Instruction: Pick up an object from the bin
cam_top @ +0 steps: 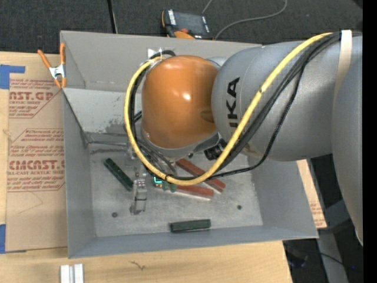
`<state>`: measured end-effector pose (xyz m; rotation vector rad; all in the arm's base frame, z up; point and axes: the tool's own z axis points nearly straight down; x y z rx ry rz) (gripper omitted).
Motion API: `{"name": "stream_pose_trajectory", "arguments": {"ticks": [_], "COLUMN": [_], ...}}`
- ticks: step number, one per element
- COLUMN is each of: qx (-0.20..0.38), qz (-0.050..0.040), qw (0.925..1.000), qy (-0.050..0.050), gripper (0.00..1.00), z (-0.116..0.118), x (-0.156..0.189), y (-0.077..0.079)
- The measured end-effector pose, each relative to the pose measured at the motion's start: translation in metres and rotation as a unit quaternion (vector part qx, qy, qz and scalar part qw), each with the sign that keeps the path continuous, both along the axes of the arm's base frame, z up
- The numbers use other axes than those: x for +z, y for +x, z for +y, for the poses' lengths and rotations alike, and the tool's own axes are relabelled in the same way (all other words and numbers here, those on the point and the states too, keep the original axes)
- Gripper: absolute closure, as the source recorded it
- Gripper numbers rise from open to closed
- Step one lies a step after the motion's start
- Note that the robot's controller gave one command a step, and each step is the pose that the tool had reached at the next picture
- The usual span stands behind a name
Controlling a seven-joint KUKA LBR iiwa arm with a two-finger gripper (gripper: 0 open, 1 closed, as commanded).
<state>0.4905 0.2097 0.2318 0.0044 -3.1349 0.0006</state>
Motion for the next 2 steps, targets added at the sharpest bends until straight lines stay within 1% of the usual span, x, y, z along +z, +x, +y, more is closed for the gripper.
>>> {"name": "stream_pose_trajectory", "arguments": {"ticks": [1,2], "qx": [0.025,0.049], "qz": [-0.0011,-0.0021], "qw": [0.9997,0.9988], "qy": [-0.001,0.0], "gripper": [0.0,0.0], "z": [-0.008,-0.04], "x": [-0.102,-0.166], "y": [0.042,0.069]}}
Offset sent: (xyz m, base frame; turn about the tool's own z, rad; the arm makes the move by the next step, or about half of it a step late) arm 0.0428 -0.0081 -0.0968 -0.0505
